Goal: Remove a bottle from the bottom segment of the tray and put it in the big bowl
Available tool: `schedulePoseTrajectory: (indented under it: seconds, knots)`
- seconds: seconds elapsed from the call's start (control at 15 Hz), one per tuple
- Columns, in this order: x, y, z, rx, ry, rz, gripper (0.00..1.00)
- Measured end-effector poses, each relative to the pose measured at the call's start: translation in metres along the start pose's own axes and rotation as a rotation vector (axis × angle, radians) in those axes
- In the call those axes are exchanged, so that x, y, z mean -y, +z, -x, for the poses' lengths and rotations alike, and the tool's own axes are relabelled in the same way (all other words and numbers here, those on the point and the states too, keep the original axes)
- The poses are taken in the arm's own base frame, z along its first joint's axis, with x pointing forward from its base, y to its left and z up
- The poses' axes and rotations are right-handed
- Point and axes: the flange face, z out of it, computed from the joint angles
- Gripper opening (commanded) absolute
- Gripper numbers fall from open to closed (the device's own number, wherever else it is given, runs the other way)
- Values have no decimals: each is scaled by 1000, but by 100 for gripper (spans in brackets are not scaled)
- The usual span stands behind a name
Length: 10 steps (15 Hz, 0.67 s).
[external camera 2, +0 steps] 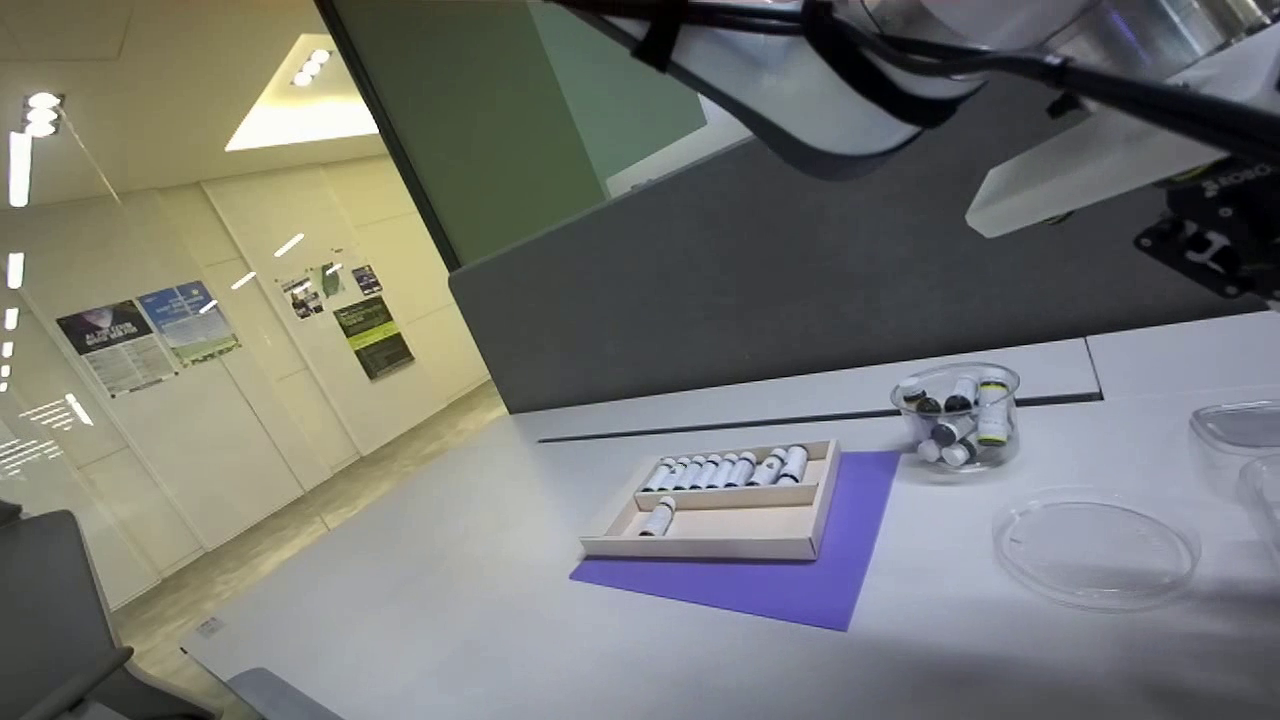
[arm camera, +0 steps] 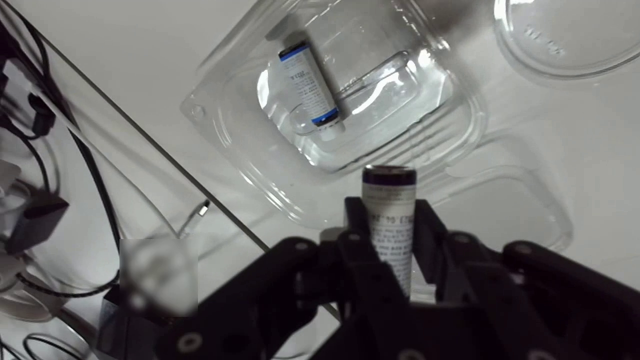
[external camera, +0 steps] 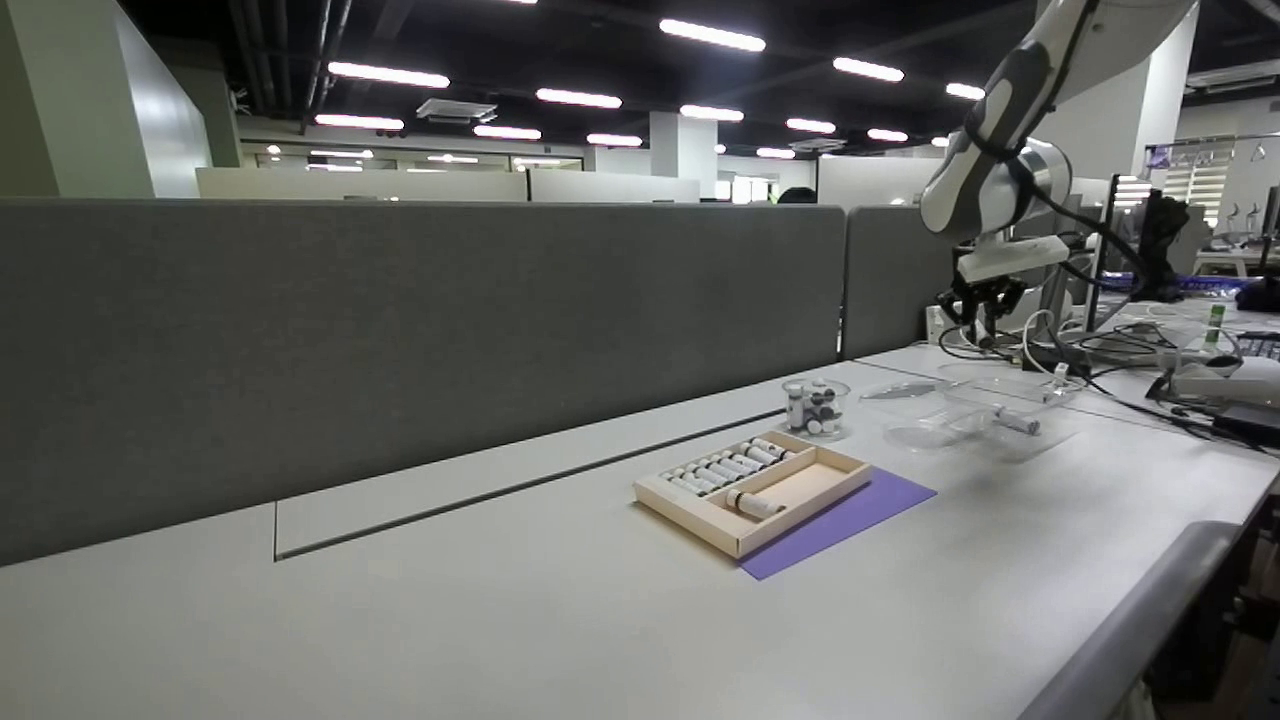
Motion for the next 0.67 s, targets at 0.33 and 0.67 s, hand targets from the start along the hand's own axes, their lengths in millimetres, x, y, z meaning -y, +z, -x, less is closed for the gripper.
schedulePoseTrajectory:
  seconds: [0.33,0.67]
  knots:
    - [1,20,0,71,138,24,73]
    - [39,-18,-7,121,162,-62,86]
